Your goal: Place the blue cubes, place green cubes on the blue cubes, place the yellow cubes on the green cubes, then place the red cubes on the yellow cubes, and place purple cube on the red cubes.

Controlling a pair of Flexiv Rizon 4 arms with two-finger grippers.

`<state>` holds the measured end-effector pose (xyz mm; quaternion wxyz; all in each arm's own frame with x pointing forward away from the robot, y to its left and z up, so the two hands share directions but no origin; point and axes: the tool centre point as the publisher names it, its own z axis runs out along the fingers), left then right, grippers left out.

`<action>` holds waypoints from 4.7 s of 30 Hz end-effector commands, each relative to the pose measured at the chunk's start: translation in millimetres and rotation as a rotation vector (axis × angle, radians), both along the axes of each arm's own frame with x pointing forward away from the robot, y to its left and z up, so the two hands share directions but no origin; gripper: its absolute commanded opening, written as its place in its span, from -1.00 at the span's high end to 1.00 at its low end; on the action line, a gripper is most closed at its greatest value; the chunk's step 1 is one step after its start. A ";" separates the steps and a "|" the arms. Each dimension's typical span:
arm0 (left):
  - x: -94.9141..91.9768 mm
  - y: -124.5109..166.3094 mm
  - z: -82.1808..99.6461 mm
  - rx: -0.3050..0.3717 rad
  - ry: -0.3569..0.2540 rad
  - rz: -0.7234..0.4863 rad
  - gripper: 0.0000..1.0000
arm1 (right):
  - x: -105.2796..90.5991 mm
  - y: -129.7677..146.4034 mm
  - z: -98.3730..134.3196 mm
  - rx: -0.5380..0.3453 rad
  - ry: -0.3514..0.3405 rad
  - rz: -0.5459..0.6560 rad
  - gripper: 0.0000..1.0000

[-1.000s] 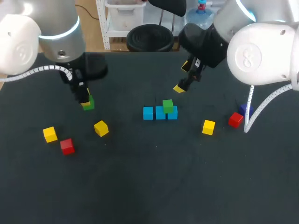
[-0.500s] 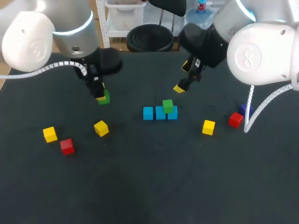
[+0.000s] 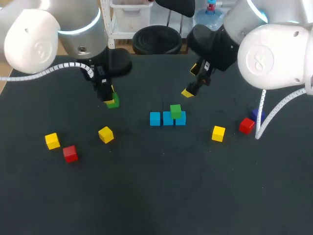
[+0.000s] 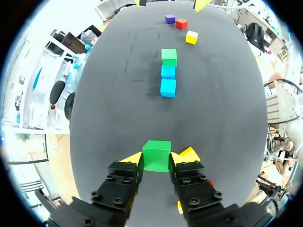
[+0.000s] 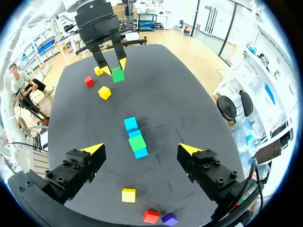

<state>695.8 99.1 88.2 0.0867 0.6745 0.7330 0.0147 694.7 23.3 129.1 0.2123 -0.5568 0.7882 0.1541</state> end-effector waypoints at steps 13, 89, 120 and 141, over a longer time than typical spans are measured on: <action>-0.3 1.5 -1.8 -0.001 0.003 0.003 1.00 | -1.9 -0.7 0.5 0.000 -0.003 -0.003 -1.00; 36.4 -108.3 -4.1 0.040 0.013 -0.280 1.00 | -30.3 -73.4 32.1 -0.007 -0.091 -0.401 -1.00; 29.4 -118.4 -5.0 0.066 0.051 -0.271 1.00 | -63.4 -116.1 61.6 0.091 -0.136 -0.469 -1.00; 3.9 -128.2 -13.3 0.026 0.119 -0.155 1.00 | -63.4 -116.1 61.6 0.091 -0.136 -0.469 -1.00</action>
